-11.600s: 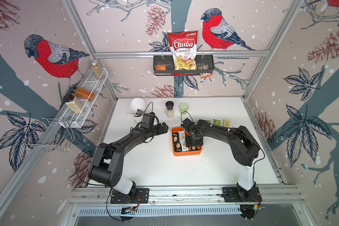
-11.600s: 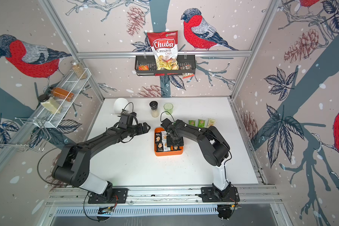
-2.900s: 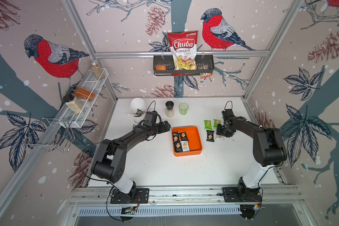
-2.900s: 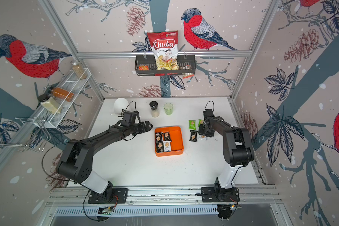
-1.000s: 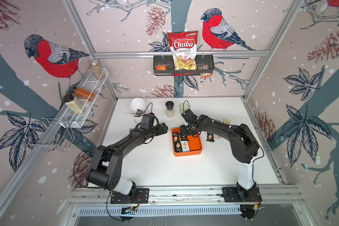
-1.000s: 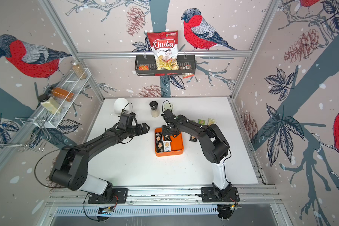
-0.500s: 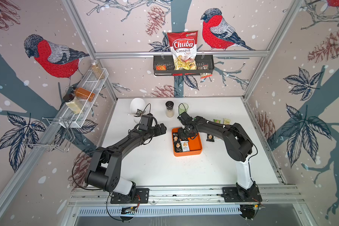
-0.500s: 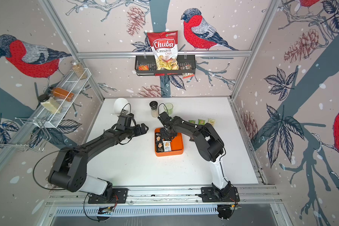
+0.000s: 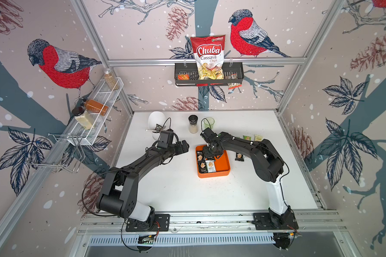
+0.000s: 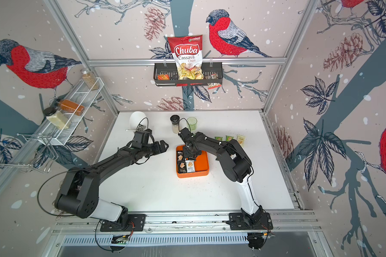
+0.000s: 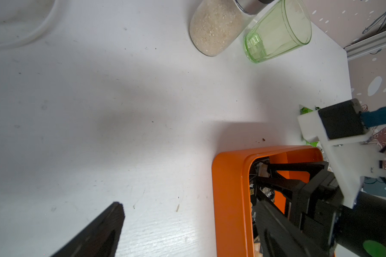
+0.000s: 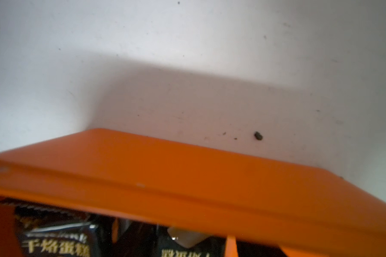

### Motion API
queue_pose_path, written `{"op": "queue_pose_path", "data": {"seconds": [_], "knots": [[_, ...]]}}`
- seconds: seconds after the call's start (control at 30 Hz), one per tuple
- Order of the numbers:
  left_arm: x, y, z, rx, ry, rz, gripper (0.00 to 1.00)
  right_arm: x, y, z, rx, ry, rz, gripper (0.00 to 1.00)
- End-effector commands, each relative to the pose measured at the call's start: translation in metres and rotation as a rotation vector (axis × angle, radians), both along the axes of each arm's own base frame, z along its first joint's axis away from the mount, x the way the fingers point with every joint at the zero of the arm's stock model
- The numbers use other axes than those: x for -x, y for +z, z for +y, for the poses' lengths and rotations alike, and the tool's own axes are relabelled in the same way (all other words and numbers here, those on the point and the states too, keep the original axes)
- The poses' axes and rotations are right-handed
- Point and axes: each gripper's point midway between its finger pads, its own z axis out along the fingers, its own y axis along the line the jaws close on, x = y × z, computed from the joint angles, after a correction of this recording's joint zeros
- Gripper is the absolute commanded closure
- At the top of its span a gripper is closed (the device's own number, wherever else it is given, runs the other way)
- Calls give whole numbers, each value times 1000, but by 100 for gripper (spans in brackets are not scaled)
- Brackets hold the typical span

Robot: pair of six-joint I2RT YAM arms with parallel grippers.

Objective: Take the cookies out of the storage box
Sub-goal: Pick up the cookie from the storage box.

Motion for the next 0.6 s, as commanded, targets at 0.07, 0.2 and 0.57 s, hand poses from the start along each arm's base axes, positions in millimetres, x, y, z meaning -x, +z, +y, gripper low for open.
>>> {"op": "queue_pose_path", "data": {"seconds": [0.07, 0.2, 0.57], "knots": [[-2, 2, 0, -6, -10, -14, 4, 4, -3, -5, 33, 9, 16, 49], [-2, 1, 0, -3, -9, -12, 4, 3, 0, -3, 25, 16, 12, 54], [-3, -2, -2, 1, -16, -3, 4, 2, 17, 0, -6, 26, -5, 55]]}}
